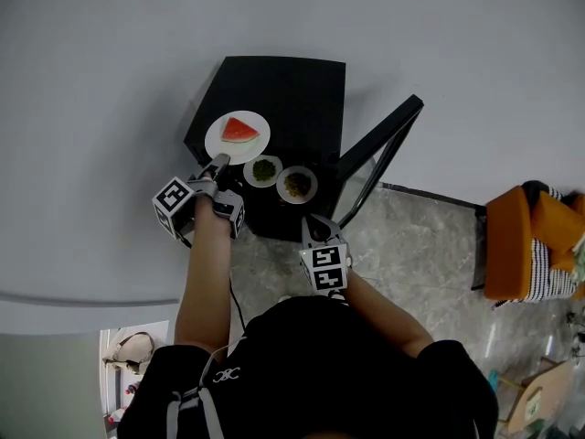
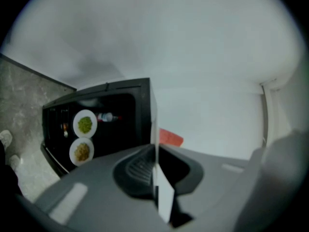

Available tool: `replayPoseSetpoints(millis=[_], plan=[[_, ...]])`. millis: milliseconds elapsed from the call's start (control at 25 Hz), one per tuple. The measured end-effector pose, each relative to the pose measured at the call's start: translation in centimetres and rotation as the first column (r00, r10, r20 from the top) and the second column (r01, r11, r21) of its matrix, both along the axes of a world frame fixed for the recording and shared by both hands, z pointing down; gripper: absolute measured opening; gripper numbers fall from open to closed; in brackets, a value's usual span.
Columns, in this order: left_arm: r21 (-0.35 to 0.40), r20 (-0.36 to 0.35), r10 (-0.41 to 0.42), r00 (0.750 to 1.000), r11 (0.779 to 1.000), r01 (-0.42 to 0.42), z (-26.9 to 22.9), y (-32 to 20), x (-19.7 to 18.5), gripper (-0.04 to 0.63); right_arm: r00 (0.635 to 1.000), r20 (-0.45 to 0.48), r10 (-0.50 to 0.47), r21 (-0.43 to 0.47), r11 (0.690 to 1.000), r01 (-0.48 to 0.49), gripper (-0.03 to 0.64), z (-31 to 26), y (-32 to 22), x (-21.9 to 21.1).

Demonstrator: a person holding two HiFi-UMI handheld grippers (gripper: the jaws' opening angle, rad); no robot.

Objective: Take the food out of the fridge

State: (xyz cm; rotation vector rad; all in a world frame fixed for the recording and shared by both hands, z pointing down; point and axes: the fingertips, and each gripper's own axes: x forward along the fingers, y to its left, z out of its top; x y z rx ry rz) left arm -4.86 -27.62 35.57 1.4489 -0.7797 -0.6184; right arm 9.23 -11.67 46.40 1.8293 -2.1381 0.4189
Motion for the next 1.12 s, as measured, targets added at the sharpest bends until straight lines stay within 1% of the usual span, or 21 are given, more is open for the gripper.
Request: replayPoseSetpoints(millis=[240, 560, 640, 680, 760, 800, 840, 880, 1000, 1040, 1080, 1120], plan=[[-0.007, -0.006, -0.023, 1.0, 1.0, 0.023, 0.1, -1.1, 0.0, 0.018, 1.0, -0.003, 0.005, -0.014, 1.0, -0.005, -0.006, 0.1, 0.7, 0.2], [-0.009, -0.014, -0.036, 0.999, 0.999, 0.036, 0.3, -2.5, 0.6, 0.02, 1.0, 0.004, 0.021, -0.01, 1.0, -0.021, -0.006, 0.0, 1.1, 1.1], [-0.015, -0.034, -0.036, 0.999, 0.999, 0.036, 0.4, -2.7, 0.7, 0.023, 1.0, 0.01, 0.021, -0.015, 1.0, -0.021, -0.006, 0.1, 1.3, 1.2], [-0.019, -0.056, -0.041, 0.998, 0.999, 0.04, 0.4, -2.7, 0.7, 0.025, 1.0, 0.011, 0.02, -0.018, 1.0, -0.02, -0.006, 0.3, 1.4, 1.2], [-0.014, -0.11, -0.062, 0.992, 0.998, 0.061, 0.1, -2.7, 0.5, 0.038, 1.0, 0.01, 0.017, -0.02, 1.0, -0.017, -0.006, 0.4, 1.6, 1.2], [0.003, -0.124, -0.073, 0.99, 0.997, 0.074, -0.2, -2.7, 0.3, 0.076, 1.0, 0.009, 0.015, -0.021, 1.0, -0.015, -0.006, 0.4, 1.6, 1.2], [0.028, -0.121, -0.081, 0.989, 0.996, 0.085, -0.6, -2.5, -0.1, 0.121, 1.0, 0.009, 0.013, -0.021, 1.0, -0.013, -0.006, 0.4, 1.7, 1.1], [0.055, -0.105, -0.087, 0.991, 0.994, 0.094, -1.0, -2.2, -0.6, 0.141, 1.0, 0.008, 0.011, -0.022, 1.0, -0.011, -0.006, 0.4, 1.7, 1.1], [0.119, -0.016, -0.1, 0.995, 0.988, 0.101, -1.7, -0.9, -1.9, 0.136, 1.0, 0.012, 0.002, -0.025, 1.0, -0.002, -0.006, 0.4, 1.7, 0.9], [0.137, 0.029, -0.105, 0.994, 0.986, 0.1, -1.8, -0.4, -2.2, 0.116, 1.0, 0.015, -0.001, -0.027, 1.0, 0.002, -0.006, 0.5, 1.6, 0.8], [0.161, 0.081, -0.108, 0.991, 0.983, 0.094, -1.8, 0.2, -2.5, 0.049, 1.0, 0.017, -0.006, -0.029, 1.0, 0.007, -0.006, 0.5, 1.6, 0.6], [0.192, 0.139, -0.107, 0.985, 0.978, 0.079, -1.7, 0.8, -2.8, 0.0, 1.0, 0.019, -0.012, -0.03, 0.999, 0.013, -0.006, 0.6, 1.6, 0.4]])
